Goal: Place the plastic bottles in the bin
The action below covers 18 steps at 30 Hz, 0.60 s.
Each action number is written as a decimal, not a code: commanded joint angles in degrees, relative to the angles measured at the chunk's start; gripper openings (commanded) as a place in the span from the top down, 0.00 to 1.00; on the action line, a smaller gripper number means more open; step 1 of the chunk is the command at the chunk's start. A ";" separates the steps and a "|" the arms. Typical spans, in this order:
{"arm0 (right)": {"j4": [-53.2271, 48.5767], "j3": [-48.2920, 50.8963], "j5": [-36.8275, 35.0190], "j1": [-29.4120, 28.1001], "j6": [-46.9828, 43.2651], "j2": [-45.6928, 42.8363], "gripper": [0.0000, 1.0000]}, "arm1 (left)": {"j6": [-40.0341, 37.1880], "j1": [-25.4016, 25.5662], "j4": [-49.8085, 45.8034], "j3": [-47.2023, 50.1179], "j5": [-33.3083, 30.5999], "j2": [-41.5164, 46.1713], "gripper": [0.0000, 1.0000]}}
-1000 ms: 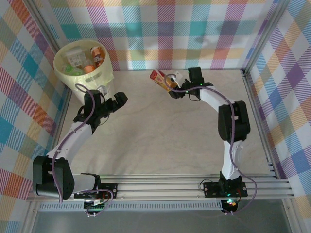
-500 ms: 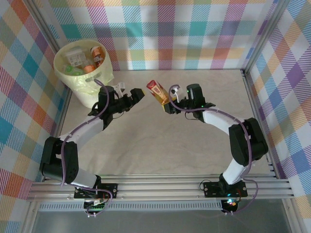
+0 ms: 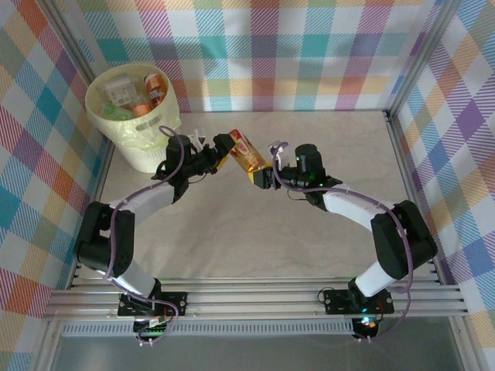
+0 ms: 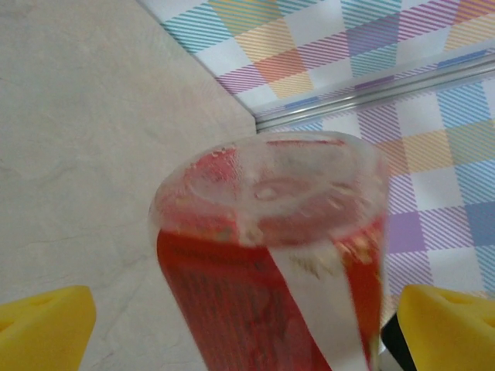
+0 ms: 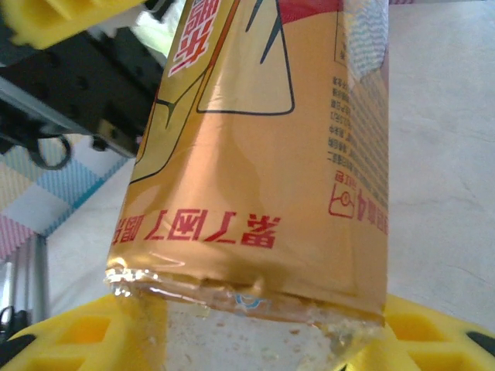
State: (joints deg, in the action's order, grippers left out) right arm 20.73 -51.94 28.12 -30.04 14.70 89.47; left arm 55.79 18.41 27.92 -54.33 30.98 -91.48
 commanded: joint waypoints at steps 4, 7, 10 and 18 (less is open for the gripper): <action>5.04 -0.81 6.25 -1.06 3.89 0.06 0.68 | 2.93 3.22 9.26 -3.29 3.12 -2.66 0.00; 7.51 -0.53 7.02 -1.25 6.04 0.57 0.67 | 2.92 3.82 9.72 -3.18 1.91 -3.18 0.05; 7.08 -0.58 6.45 -1.26 6.61 0.62 0.63 | 2.99 4.03 10.22 -2.81 1.08 -2.96 0.22; -4.47 -0.83 5.28 -1.25 0.60 -2.81 0.24 | -0.30 4.09 3.58 -2.64 -3.39 -0.31 0.39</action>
State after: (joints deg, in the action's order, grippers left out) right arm 21.58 -51.96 32.64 -31.00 18.46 89.30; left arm 58.15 22.35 33.87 -56.18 30.72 -94.11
